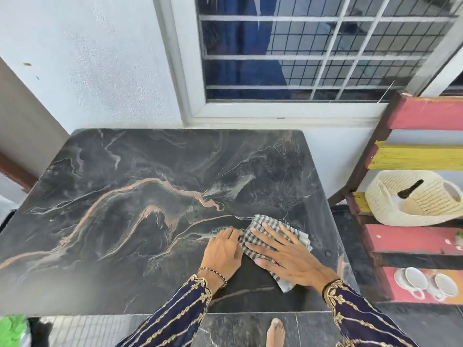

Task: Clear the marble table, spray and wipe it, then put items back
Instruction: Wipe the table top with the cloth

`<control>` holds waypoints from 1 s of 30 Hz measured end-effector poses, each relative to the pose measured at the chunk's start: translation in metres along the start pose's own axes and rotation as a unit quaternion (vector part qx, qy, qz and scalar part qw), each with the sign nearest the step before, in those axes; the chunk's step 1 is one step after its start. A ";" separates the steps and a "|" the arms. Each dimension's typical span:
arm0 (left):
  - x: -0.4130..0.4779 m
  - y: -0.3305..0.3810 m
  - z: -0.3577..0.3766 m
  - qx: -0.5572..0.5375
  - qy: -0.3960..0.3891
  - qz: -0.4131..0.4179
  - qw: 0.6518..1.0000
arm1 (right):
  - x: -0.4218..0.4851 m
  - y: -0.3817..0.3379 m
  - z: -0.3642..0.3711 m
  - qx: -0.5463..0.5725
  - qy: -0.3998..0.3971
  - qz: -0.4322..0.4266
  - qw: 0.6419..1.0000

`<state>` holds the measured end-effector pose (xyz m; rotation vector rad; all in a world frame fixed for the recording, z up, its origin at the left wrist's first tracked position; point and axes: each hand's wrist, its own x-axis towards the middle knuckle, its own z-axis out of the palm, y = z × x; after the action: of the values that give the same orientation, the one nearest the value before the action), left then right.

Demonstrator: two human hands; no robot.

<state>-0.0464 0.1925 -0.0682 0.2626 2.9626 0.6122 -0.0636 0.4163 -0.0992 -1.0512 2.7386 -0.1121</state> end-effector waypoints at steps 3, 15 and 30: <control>0.030 0.005 0.004 -0.005 0.013 0.011 1.000 | 0.028 0.034 -0.007 -0.005 0.004 -0.006 1.000; 0.197 0.008 -0.019 -0.049 0.012 -0.054 0.997 | 0.165 0.159 -0.047 0.018 0.006 -0.002 1.000; 0.302 0.030 -0.019 0.148 -0.229 -0.188 0.943 | 0.285 0.248 -0.075 0.034 0.031 0.048 0.998</control>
<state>-0.3406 0.2696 -0.0594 -0.1279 2.5338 0.0417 -0.4485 0.4094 -0.1085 -0.9115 2.8139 -0.2252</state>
